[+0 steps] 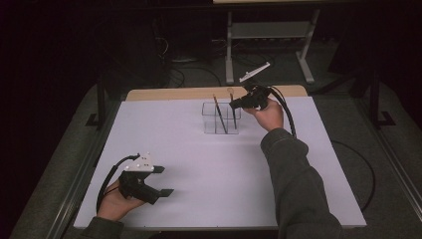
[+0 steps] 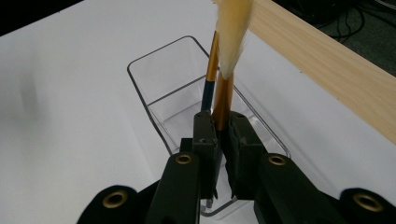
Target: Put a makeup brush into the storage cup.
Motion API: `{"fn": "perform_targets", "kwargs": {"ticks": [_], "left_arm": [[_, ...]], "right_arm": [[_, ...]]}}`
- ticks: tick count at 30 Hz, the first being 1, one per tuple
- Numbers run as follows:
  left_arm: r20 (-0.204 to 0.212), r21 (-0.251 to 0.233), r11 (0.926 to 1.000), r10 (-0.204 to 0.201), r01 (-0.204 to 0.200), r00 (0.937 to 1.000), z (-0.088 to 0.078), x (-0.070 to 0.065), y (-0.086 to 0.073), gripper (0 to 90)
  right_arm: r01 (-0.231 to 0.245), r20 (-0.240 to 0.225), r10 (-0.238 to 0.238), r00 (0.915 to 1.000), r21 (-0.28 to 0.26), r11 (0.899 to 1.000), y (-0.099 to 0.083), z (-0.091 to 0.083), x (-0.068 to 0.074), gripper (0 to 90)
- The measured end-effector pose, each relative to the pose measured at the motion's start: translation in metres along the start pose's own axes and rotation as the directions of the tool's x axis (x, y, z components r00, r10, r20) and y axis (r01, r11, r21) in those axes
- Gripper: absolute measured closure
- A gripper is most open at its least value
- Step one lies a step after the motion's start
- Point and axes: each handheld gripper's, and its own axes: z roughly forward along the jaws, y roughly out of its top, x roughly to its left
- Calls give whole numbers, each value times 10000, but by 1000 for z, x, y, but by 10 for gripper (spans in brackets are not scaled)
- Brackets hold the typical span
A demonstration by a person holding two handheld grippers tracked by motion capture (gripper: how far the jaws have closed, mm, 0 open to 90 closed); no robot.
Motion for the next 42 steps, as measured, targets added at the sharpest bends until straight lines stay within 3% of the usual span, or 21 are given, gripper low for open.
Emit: {"fn": "perform_targets", "kwargs": {"ticks": [7, 9, 11, 14, 21, 34, 38, 42], "left_arm": [[15, -8, 10000, 78, -78, 10000, 0, 0, 1, 176], [23, 2, 10000, 97, -97, 10000, 0, 0, 1, 176], [43, 60, 10000, 42, -42, 10000, 1, 0, 1, 179], [42, 69, 10000, 54, -54, 10000, 2, 0, 1, 179], [47, 27, 10000, -20, 20, 10000, 2, 0, 0, 180], [-9, 35, 10000, -2, 2, 10000, 3, 1, 1, 179], [28, 2, 10000, -67, 67, 10000, 4, 1, 0, 179], [41, -37, 9999, -108, 108, 9999, 3, 0, 0, 179]], "right_arm": [[-64, 4, 64, 10000, 170, 9998, -2, 3, 2, 819], [180, 61, -181, 9998, 144, 9997, -4, 4, -1, 817], [-107, 29, 106, 9999, 207, 9997, -4, 3, 1, 815], [-32, 110, 28, 9999, 361, 9993, -4, 5, 0, 800], [-8, 272, 1, 9996, 231, 9997, -6, 3, -1, 757], [-227, 81, 226, 9997, 118, 9997, -11, -5, 3, 721], [29, 31, -29, 10000, -58, 10000, -15, -8, 5, 702], [-83, -13, 83, 10000, -151, 9999, -21, -12, 6, 681]]}}
